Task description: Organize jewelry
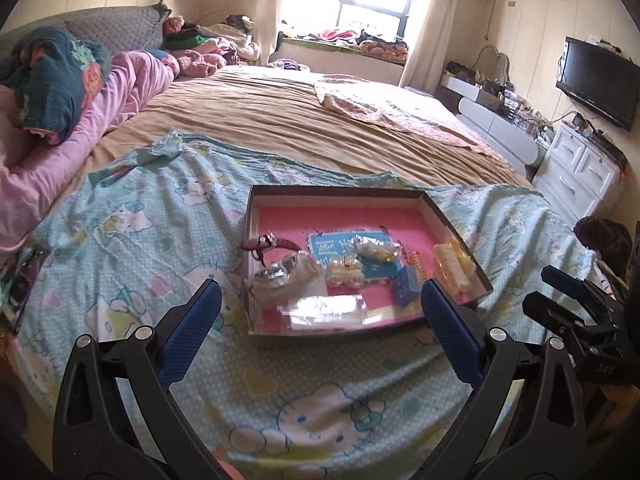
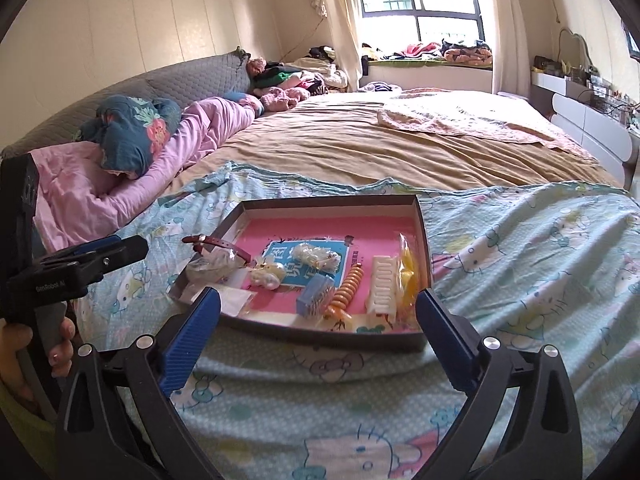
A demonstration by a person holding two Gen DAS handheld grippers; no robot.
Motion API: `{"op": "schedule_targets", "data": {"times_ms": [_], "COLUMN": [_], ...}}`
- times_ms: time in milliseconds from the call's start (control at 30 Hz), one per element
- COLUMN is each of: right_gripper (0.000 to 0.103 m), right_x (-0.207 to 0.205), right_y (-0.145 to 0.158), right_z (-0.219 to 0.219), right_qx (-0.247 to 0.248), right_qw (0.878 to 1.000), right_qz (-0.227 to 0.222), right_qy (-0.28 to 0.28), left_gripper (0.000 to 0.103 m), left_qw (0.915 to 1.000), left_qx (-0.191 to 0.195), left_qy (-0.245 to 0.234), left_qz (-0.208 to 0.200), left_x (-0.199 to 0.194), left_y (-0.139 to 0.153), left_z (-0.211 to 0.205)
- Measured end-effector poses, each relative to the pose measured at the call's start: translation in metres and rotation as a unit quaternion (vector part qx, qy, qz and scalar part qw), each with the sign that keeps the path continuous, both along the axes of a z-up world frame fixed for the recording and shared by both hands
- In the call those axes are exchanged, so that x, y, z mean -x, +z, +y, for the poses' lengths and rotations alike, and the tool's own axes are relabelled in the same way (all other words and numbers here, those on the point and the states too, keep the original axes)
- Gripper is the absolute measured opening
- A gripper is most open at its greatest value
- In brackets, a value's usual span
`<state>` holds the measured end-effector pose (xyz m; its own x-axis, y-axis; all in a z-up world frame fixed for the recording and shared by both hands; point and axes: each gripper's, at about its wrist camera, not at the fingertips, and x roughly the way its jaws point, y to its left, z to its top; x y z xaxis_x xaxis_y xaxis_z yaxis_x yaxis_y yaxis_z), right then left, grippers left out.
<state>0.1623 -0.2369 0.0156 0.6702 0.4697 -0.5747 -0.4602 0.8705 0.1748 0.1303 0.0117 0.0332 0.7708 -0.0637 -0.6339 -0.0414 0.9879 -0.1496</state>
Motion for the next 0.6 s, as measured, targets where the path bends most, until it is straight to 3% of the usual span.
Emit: {"op": "schedule_targets", "data": {"times_ms": [600], "right_gripper": [0.098], "right_x": [0.043], "right_y": [-0.023], "right_z": [-0.012], "right_qx": [0.006], "right_qw": [0.999], "right_qz": [0.036], "right_qy": [-0.006], "left_gripper": [0.093], "left_qw": [0.9998], "left_qx": [-0.012], "left_qy": [-0.009], "left_qz": [0.016], "left_x": [0.045], "left_y": [-0.021], "left_z": [-0.019]}}
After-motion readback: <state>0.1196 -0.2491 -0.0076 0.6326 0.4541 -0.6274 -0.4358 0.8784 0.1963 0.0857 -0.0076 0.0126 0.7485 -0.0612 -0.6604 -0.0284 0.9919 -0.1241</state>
